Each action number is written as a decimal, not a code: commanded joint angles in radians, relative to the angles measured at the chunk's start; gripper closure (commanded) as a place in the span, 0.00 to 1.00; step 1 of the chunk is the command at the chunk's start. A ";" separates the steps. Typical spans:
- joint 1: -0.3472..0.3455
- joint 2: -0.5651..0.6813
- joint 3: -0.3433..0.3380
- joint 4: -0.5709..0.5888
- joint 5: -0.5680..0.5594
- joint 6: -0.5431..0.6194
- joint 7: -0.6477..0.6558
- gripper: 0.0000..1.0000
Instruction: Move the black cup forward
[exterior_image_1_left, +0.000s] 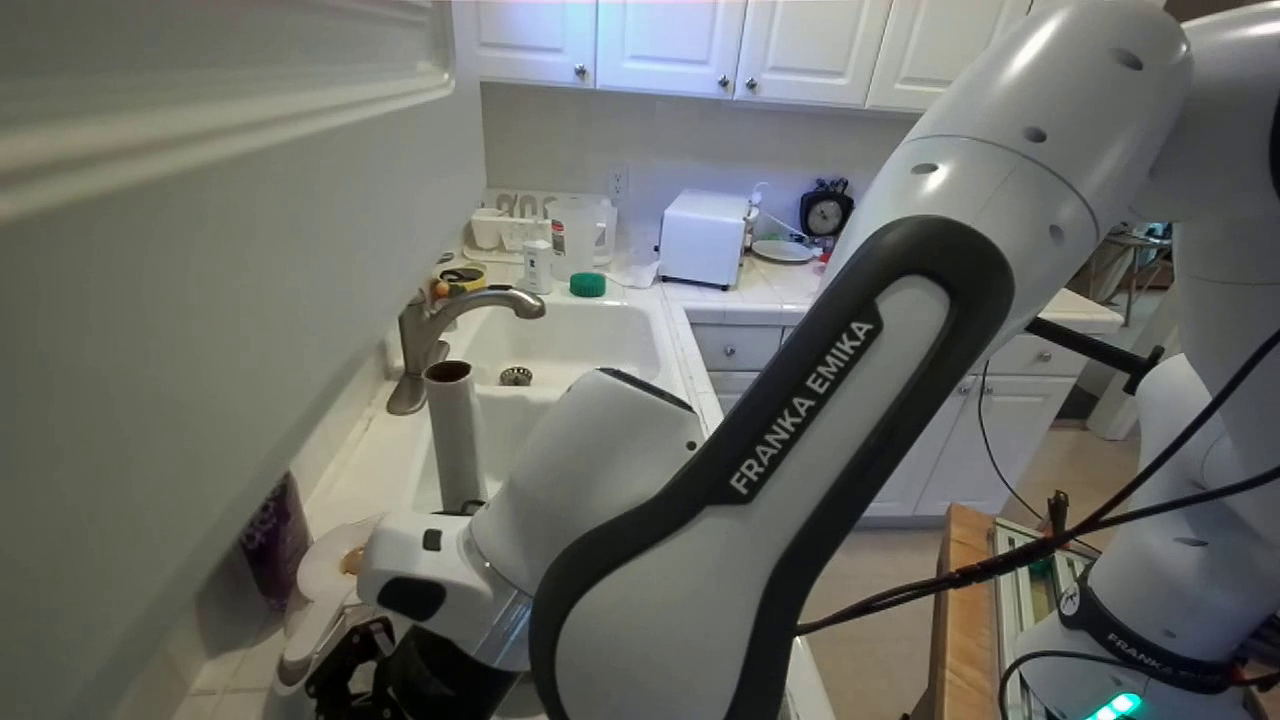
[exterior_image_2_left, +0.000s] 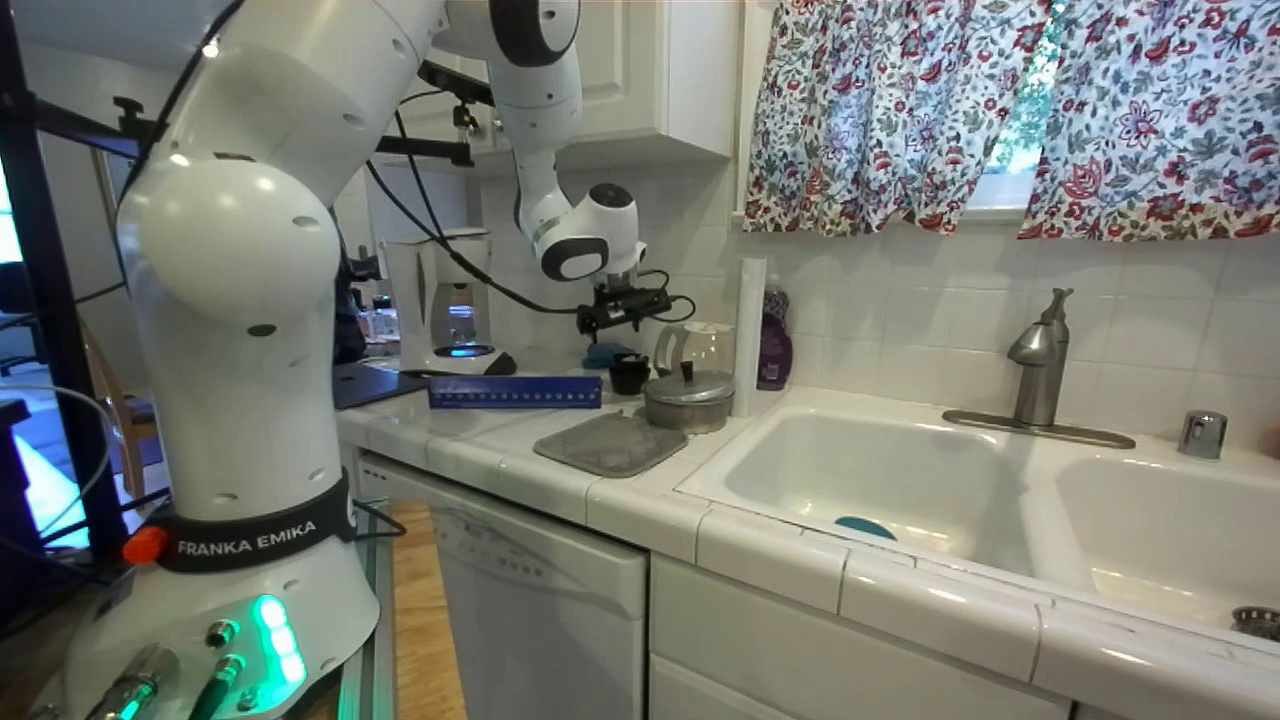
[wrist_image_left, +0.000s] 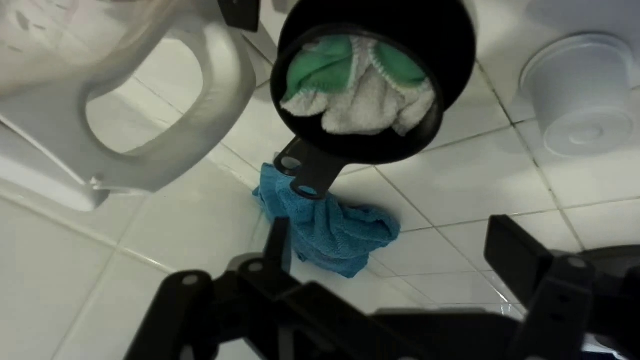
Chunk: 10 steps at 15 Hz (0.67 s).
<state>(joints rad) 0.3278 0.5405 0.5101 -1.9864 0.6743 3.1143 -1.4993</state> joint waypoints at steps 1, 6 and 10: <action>0.043 0.086 -0.018 0.097 -0.013 0.034 0.013 0.00; 0.124 0.144 -0.104 0.176 -0.016 0.069 0.036 0.00; 0.201 0.177 -0.193 0.239 -0.013 0.061 0.068 0.00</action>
<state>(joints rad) 0.4657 0.6703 0.3777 -1.8205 0.6741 3.1613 -1.4724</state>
